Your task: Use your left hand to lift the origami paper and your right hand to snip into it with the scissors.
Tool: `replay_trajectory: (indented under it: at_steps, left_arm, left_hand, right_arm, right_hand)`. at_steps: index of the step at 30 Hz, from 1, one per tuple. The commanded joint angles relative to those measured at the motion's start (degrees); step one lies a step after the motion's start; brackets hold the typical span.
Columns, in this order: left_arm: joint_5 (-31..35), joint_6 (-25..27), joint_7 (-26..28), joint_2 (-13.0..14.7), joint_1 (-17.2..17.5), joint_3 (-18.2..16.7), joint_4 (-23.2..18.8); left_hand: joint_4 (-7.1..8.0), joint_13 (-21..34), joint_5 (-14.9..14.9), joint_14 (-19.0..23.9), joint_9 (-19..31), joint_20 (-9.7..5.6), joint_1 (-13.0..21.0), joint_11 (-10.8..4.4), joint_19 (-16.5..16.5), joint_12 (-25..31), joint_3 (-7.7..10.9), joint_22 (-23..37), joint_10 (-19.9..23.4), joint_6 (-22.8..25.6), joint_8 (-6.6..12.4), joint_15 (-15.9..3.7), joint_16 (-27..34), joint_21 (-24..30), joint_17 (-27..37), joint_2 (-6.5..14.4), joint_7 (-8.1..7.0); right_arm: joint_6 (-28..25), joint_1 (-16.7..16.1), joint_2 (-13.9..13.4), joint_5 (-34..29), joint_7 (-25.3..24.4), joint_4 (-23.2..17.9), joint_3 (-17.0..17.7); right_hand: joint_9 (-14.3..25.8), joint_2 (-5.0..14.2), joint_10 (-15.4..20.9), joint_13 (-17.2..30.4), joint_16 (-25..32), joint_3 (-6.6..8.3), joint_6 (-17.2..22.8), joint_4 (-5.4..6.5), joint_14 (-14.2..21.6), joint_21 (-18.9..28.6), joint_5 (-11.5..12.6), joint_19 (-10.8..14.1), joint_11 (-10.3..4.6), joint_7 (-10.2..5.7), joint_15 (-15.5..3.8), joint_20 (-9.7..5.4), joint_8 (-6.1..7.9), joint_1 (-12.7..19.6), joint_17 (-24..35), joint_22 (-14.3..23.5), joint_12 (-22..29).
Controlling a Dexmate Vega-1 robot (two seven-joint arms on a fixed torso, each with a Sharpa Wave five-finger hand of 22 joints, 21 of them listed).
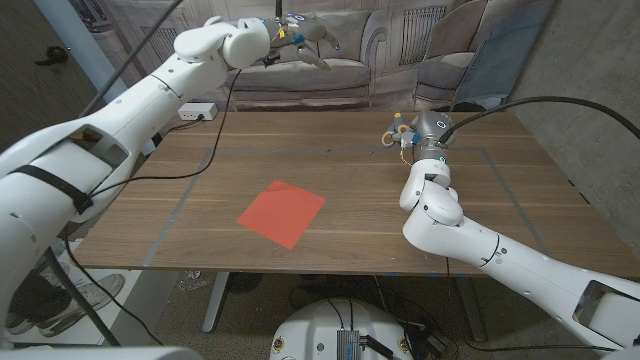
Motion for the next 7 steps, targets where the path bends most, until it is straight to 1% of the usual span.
replay_trajectory:
  at_steps: [1,2,3,5,7]
  left_arm:
    - [0.2,-3.76,4.69,-1.34,-0.36,1.41,6.2]
    - [-0.58,-3.93,4.46,-1.52,-0.39,1.33,6.84]
    - [-1.42,-3.93,3.26,-1.54,-0.54,1.31,6.95]
    - [-0.77,-3.25,3.76,-0.82,0.02,1.19,5.68]
    - [-1.63,-2.63,3.61,-0.05,0.78,0.38,4.51]
  left_hand:
    - [0.55,-0.21,0.37,-0.61,0.01,0.47,-0.4,0.79,-0.52,0.37,-0.25,0.09,-0.52,-0.06,0.49,-1.75,0.28,-0.03,-0.18,0.41,0.31]
    - [0.57,-0.25,0.37,-0.62,0.0,0.51,-0.42,0.75,-0.64,0.41,-0.26,0.09,-0.48,-0.04,0.52,-1.7,0.3,-0.07,-0.23,0.44,0.25]
    - [0.59,-0.32,0.39,-0.73,-0.01,0.73,-0.41,0.81,-0.87,0.43,-0.26,0.09,-0.54,-0.1,0.52,-1.66,0.31,-0.14,-0.32,0.52,0.37]
    - [0.61,-0.44,0.41,-0.86,-0.04,0.81,-0.38,0.89,-0.94,0.47,-0.25,0.09,-0.65,0.04,0.62,-1.54,0.34,-0.15,-0.47,0.66,0.55]
    - [0.63,-0.64,0.45,-1.24,-0.08,0.8,-0.33,1.05,-0.98,0.41,-0.25,0.09,-1.13,-0.26,0.56,-1.22,0.33,-0.13,-0.7,0.84,1.1]
  right_arm:
    - [-1.91,2.28,2.77,-0.79,1.81,2.71,-1.65]
    - [-1.88,2.98,2.59,-0.39,1.52,2.92,-2.04]
    - [-0.03,2.68,2.13,0.56,0.98,2.84,-1.21]
    - [0.15,4.03,1.79,1.35,0.78,3.57,-1.81]
    - [4.39,3.24,0.42,3.81,0.68,3.22,0.46]
  right_hand:
    - [0.08,4.99,1.05,0.18,-0.23,-0.34,0.14,0.05,0.66,0.24,-0.18,0.48,-0.93,-0.46,-9.21,0.0,0.25,4.26,0.09,0.13,0.19]
    - [0.09,5.0,1.06,0.18,-0.23,-0.34,0.14,0.05,0.66,0.24,-0.19,0.47,-0.93,-0.46,-9.21,-0.02,0.25,4.26,0.09,0.13,0.19]
    - [0.1,5.01,1.07,0.18,-0.24,-0.35,0.12,0.06,0.67,0.24,-0.2,0.47,-0.93,-0.47,-9.2,-0.01,0.25,4.26,0.09,0.13,0.19]
    - [0.11,5.03,1.08,0.18,-0.25,-0.35,0.11,0.08,0.68,0.22,-0.23,0.44,-0.93,-0.47,-9.21,-0.01,0.26,4.26,0.1,0.13,0.19]
    - [0.13,5.06,1.1,0.18,-0.25,-0.36,0.09,0.1,0.7,0.24,-0.25,0.48,-0.93,-0.48,-9.21,0.0,0.27,4.26,0.1,0.14,0.17]
